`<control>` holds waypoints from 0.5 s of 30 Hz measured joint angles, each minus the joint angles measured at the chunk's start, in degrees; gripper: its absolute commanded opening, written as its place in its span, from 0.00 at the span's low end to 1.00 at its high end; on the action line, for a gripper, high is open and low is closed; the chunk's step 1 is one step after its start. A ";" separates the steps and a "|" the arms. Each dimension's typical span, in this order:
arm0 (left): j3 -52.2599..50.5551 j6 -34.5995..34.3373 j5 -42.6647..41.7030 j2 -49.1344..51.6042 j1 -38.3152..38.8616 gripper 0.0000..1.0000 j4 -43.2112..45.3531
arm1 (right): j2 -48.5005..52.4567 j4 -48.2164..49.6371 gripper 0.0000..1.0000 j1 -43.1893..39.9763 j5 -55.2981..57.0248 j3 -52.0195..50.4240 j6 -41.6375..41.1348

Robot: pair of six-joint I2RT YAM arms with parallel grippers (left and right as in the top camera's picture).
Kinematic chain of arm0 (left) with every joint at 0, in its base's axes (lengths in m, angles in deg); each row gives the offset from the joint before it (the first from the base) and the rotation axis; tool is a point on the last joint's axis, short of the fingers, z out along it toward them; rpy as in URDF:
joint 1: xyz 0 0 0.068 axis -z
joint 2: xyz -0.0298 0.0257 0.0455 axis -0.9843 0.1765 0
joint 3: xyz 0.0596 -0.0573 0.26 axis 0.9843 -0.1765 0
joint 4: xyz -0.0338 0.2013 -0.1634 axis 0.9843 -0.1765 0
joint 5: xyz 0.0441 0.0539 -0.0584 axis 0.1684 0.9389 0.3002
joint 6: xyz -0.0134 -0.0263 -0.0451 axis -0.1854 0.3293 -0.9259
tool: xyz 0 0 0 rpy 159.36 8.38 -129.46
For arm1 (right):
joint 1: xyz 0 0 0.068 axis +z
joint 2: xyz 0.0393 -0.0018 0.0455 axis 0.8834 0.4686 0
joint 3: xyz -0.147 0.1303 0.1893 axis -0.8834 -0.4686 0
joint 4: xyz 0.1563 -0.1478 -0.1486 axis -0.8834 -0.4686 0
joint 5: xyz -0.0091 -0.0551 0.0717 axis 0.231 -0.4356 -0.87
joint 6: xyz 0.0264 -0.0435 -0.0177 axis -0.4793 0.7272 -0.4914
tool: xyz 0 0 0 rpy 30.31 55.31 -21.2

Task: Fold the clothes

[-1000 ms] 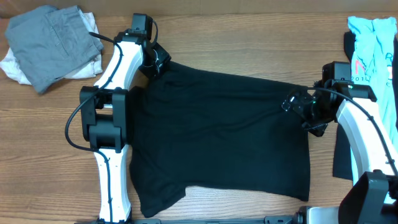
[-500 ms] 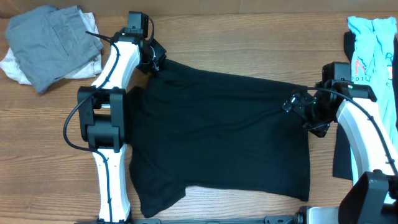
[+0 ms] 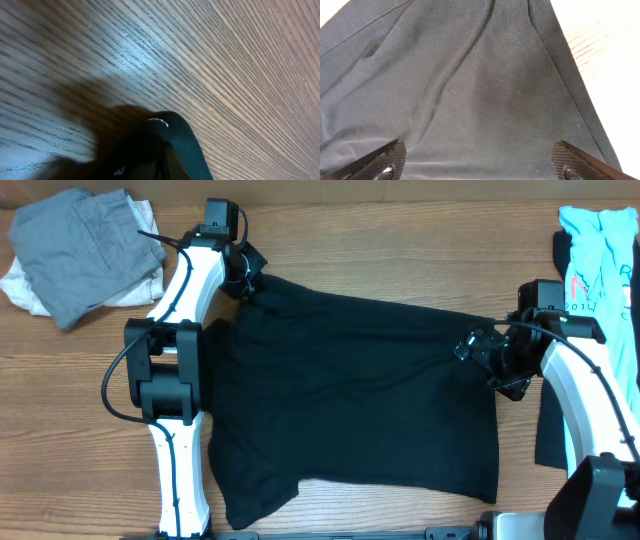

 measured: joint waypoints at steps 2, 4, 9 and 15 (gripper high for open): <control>0.02 0.00 -0.81 0.00 -0.22 0.04 0.00 | 0.00 0.35 0.97 0.00 0.39 0.00 -0.02; 0.39 0.00 -1.97 0.04 -0.59 0.04 -0.02 | 0.00 1.29 0.97 0.00 0.92 -0.02 -0.04; 3.52 0.00 -6.60 0.28 -2.60 0.04 0.83 | 0.00 6.54 0.93 0.00 1.49 -1.86 -0.92; 7.85 -0.02 -10.08 0.37 -3.69 0.05 7.37 | 0.00 10.86 0.93 0.00 1.70 -7.48 -2.27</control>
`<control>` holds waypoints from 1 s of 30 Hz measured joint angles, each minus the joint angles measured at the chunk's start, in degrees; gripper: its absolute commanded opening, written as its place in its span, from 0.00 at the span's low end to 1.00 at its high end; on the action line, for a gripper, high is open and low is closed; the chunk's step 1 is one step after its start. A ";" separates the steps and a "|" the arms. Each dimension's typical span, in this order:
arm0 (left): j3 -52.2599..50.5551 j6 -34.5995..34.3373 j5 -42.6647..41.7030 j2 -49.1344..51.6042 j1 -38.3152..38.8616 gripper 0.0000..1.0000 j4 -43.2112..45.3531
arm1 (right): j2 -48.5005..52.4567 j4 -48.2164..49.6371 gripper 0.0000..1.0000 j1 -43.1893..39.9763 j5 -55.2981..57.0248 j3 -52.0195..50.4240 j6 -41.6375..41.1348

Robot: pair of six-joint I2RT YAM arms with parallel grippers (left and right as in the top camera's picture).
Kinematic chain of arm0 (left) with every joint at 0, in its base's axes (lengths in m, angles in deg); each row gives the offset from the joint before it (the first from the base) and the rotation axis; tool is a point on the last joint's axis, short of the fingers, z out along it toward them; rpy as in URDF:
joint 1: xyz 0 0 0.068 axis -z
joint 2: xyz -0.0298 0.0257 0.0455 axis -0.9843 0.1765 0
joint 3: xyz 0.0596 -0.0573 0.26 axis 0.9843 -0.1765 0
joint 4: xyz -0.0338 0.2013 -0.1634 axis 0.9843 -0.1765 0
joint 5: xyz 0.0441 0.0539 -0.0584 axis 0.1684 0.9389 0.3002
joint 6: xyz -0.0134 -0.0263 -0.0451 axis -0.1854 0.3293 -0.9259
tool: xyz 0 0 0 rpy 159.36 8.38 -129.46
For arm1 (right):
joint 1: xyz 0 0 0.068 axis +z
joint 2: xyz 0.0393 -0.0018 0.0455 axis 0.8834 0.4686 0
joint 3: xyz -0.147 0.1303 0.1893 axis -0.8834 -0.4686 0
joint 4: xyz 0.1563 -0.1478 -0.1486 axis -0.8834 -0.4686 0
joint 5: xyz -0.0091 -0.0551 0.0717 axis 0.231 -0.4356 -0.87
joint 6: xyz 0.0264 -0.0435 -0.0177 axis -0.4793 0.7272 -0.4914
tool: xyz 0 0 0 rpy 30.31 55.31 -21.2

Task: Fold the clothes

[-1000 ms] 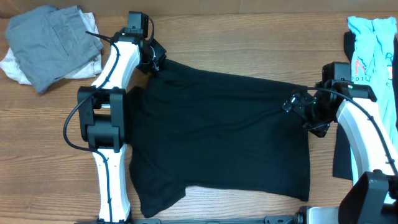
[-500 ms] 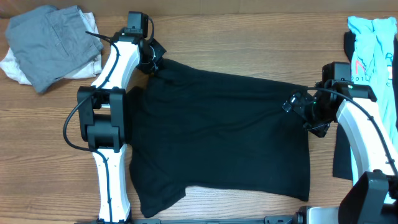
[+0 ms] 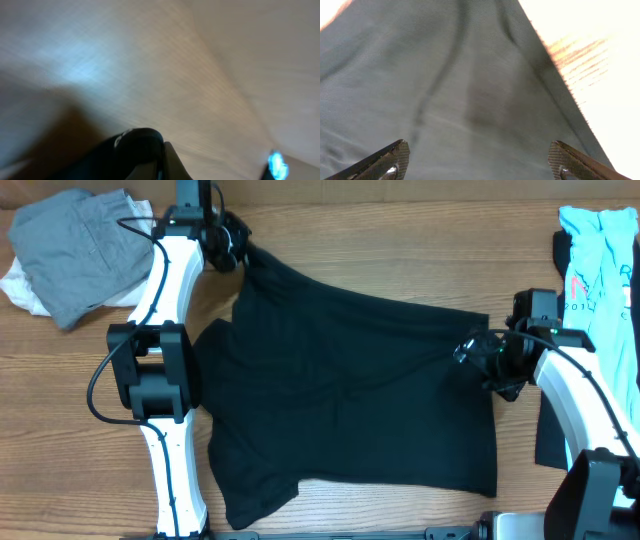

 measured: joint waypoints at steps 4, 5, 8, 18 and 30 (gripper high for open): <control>0.94 0.17 -0.96 0.00 0.44 0.20 7.85 | 0.11 1.03 0.93 0.00 0.00 -2.71 -0.39; 1.01 0.31 -0.96 0.00 0.55 0.26 8.98 | 0.17 1.05 0.93 0.00 -0.04 -3.26 -0.46; 1.09 1.11 -0.87 0.00 1.14 0.89 11.43 | 0.33 1.05 0.93 0.00 -0.35 -3.96 -0.61; 1.27 6.78 -0.39 0.02 2.43 1.00 10.54 | 0.35 2.03 0.94 0.00 -0.96 -3.98 -0.61; 8.66 8.70 -5.22 0.44 0.37 1.00 10.67 | 0.39 1.03 0.96 0.00 -5.38 -1.81 -0.55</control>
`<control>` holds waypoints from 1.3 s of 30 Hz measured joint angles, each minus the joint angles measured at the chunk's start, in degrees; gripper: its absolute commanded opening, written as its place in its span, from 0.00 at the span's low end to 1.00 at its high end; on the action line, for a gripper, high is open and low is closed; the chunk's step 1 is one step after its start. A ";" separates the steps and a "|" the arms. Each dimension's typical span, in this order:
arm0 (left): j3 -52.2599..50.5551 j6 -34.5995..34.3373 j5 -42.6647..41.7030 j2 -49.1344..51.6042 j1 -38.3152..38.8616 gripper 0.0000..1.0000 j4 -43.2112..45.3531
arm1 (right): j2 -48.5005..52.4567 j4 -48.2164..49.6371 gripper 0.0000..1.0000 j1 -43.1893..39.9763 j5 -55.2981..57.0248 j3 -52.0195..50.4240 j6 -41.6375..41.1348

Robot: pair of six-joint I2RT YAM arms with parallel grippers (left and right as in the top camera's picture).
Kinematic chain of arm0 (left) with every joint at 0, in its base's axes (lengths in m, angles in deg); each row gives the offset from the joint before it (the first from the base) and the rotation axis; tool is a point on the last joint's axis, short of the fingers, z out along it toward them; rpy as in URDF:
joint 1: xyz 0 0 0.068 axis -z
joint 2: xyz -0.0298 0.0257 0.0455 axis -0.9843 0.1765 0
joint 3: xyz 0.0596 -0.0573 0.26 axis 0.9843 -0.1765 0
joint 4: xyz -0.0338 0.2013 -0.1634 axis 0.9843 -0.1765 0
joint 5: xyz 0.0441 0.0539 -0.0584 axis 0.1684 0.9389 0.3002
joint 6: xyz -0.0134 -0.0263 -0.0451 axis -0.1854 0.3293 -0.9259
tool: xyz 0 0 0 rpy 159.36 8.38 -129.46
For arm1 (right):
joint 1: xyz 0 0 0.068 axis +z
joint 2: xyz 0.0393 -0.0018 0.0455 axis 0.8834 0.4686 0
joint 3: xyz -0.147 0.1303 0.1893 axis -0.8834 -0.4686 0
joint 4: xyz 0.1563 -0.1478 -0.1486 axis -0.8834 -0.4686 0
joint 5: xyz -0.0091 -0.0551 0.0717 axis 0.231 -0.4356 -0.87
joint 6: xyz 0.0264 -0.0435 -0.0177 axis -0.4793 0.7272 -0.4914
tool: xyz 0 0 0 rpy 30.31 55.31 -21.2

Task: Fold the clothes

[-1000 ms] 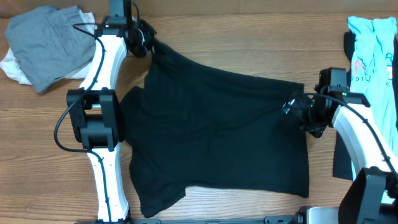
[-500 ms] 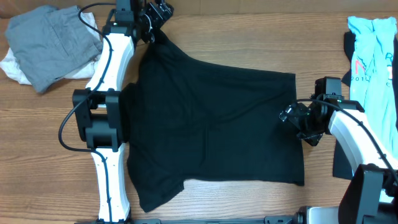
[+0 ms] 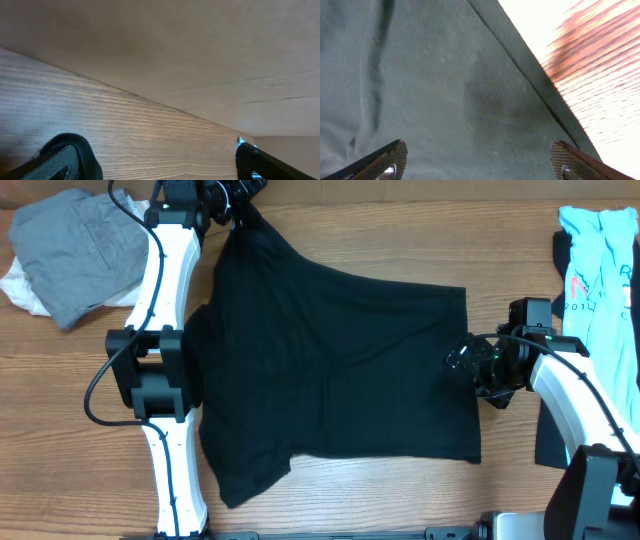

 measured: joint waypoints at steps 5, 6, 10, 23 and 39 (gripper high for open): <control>0.00 0.13 2.62 0.00 0.04 1.00 -3.58 | 0.00 -1.29 0.96 0.00 -1.90 0.02 0.70; 0.00 0.20 3.17 0.00 0.04 1.00 -4.00 | 0.00 -1.44 0.96 0.00 -2.08 0.02 0.87; 0.00 1.51 6.67 0.00 0.04 1.00 -5.49 | 0.00 -1.77 0.96 0.00 -2.56 0.02 1.18; 0.04 3.32 9.03 0.00 0.13 0.92 -7.41 | 0.00 -1.25 0.96 0.00 -3.48 0.02 1.25; 0.04 20.37 20.09 0.00 6.38 0.84 -21.86 | 0.00 -0.98 0.96 0.00 -3.52 0.02 1.29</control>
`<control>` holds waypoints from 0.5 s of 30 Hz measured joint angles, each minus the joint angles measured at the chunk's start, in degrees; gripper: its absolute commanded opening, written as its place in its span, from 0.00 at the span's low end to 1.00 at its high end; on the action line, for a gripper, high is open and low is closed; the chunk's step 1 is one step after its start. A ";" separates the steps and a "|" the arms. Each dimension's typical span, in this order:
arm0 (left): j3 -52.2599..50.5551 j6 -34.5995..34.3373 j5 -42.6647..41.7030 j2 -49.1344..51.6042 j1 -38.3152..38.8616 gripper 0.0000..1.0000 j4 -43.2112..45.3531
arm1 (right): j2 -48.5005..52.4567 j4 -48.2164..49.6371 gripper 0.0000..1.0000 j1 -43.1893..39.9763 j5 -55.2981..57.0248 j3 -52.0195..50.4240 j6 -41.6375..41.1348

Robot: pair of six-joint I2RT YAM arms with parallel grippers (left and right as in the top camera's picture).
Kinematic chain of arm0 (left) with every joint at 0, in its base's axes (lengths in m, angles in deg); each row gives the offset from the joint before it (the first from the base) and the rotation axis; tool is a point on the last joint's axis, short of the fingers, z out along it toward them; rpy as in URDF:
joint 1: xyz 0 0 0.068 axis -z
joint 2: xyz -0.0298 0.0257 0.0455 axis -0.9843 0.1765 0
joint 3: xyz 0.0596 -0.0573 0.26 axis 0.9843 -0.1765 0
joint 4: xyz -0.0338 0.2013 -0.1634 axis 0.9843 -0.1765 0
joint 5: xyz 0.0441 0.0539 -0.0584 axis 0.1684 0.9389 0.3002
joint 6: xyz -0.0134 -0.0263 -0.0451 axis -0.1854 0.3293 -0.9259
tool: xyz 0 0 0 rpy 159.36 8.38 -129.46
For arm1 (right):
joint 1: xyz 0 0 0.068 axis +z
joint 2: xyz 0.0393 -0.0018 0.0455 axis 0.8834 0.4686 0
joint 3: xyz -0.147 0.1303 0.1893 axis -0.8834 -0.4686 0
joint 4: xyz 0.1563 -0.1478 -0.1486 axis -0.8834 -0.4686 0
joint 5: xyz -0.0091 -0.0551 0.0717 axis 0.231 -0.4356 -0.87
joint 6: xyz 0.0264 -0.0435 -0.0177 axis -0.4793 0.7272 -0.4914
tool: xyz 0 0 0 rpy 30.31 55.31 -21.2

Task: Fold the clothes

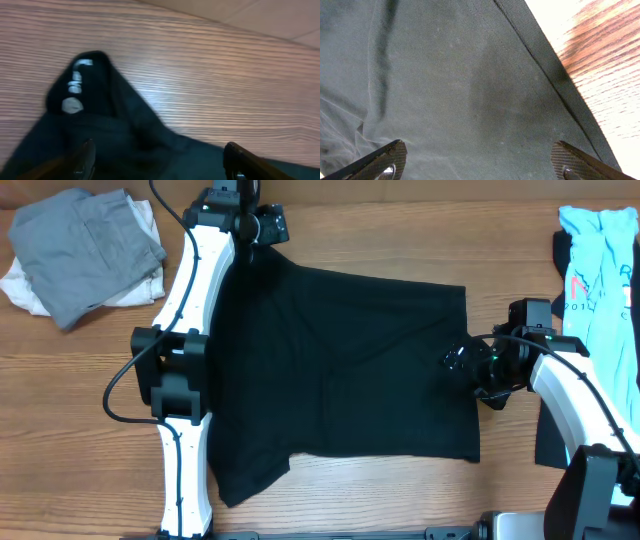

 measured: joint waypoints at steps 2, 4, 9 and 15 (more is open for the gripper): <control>0.00 0.96 0.87 0.00 -0.59 0.84 -0.46 | 0.00 0.02 0.96 0.00 -0.02 0.00 0.00; 0.00 1.97 1.51 0.00 -1.16 0.83 -1.07 | 0.00 0.00 0.96 0.00 0.00 0.00 0.02; 0.00 4.96 2.32 0.61 -2.10 0.90 -2.19 | 0.00 0.00 0.96 0.00 -0.02 0.00 0.00; 0.00 8.37 1.90 4.26 -2.08 0.90 -2.01 | 0.00 -0.24 0.96 0.00 -0.04 0.00 0.48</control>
